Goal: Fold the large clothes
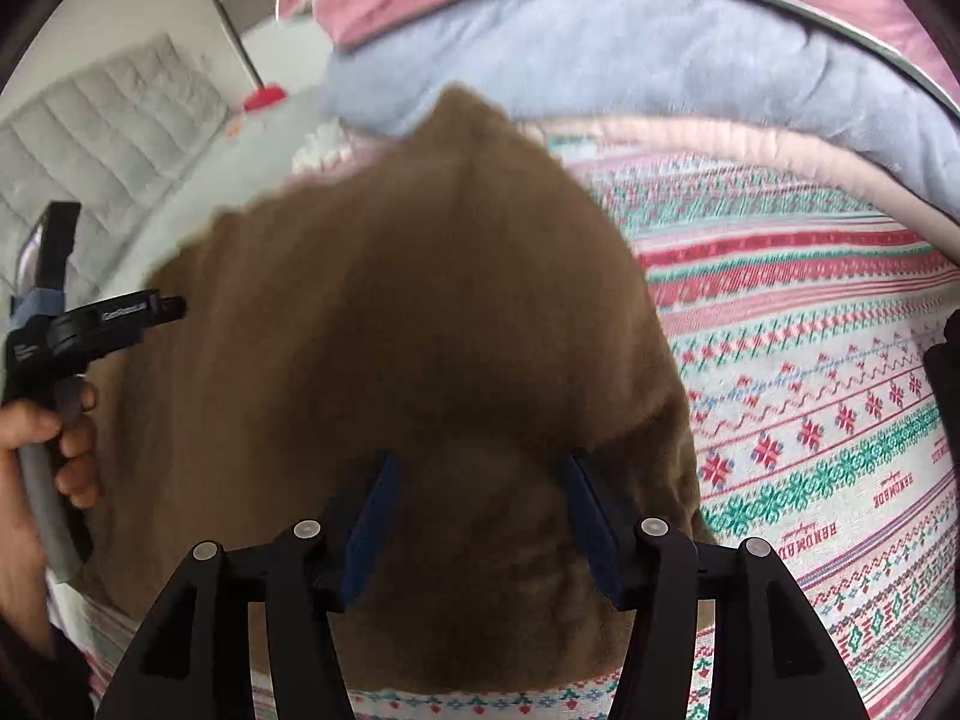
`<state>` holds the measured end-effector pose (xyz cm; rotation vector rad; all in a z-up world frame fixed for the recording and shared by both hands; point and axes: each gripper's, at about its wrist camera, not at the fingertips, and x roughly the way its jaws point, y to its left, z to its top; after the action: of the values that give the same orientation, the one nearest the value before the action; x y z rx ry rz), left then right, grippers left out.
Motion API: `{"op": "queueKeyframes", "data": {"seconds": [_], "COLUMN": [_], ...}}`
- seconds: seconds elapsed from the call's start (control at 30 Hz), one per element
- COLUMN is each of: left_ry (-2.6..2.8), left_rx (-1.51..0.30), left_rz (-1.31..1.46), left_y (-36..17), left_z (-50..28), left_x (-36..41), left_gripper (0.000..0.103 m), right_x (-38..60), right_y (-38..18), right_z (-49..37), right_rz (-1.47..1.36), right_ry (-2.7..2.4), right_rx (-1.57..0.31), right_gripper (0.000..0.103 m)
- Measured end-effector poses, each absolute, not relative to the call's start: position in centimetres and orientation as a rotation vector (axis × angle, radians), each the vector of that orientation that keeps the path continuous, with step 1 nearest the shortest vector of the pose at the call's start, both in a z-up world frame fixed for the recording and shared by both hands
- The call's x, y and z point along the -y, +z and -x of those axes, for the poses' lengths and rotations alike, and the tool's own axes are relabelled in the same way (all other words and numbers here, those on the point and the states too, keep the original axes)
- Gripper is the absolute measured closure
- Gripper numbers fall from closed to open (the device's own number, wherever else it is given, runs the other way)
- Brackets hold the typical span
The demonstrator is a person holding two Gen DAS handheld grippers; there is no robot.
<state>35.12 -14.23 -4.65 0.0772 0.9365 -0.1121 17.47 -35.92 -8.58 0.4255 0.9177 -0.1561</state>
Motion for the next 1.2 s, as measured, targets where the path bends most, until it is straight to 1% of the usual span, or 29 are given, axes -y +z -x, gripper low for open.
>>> {"op": "queueKeyframes", "data": {"seconds": [0.07,0.13,0.2,0.27,0.33,0.4,0.47,0.6,0.7,0.8,0.9,1.03,1.13,1.2], "left_ry": [-0.11,-0.117,-0.098,-0.055,-0.025,0.009,0.023,-0.038,-0.059,-0.114,-0.211,-0.247,-0.214,-0.191], "left_rx": [-0.911,-0.93,-0.971,-1.047,-1.045,-1.022,-1.017,-1.054,-1.016,-0.986,-0.987,-0.999,-1.021,-0.993], "left_rz": [-0.073,-0.095,-0.111,-0.048,-0.021,-0.134,-0.177,-0.043,-0.043,-0.085,-0.097,-0.139,-0.198,-0.203], "left_y": [-3.9,-4.3,-5.5,-7.6,-8.5,-8.8,-8.7,-6.4,-4.2,-2.8,-2.8,-4.8,-7.7,-9.6], "left_z": [-36.1,-37.4,-39.4,-41.5,-42.3,-42.0,-41.8,-40.6,-37.2,-30.6,-24.0,-18.0,-16.7,-16.8], "left_x": [15.0,16.2,16.8,15.9,15.7,17.4,18.0,15.3,12.7,10.8,10.3,10.7,11.2,11.3], "left_gripper": [0.034,0.034,0.034,0.031,0.03,0.029,0.029,0.031,0.031,0.031,0.031,0.031,0.03,0.026], "right_x": [36.8,37.6,38.0,38.2,37.9,37.6,37.1,36.7,37.1,37.3,37.8,37.5,37.0,36.9], "right_y": [-8.1,-8.3,-8.6,-8.8,-8.7,-8.8,-8.8,-8.7,-8.5,-8.4,-8.2,-8.3,-8.4,-8.6], "right_z": [-17.1,-16.9,-16.8,-16.7,-16.8,-17.2,-17.4,-17.2,-16.8,-16.4,-15.8,-15.0,-14.0,-13.8], "right_rz": [-0.474,-0.508,-0.537,-0.558,-0.551,-0.535,-0.517,-0.529,-0.567,-0.612,-0.65,-0.681,-0.679,-0.682], "right_ry": [-0.171,-0.186,-0.185,-0.178,-0.168,-0.164,-0.165,-0.158,-0.149,-0.142,-0.121,-0.099,-0.09,-0.076], "right_rx": [-0.891,-0.895,-0.905,-0.909,-0.92,-0.94,-0.954,-0.957,-0.952,-0.943,-0.935,-0.931,-0.935,-0.942], "right_gripper": [0.045,0.045,0.045,0.045,0.045,0.045,0.045,0.045,0.044,0.044,0.044,0.044,0.043,0.043]}}
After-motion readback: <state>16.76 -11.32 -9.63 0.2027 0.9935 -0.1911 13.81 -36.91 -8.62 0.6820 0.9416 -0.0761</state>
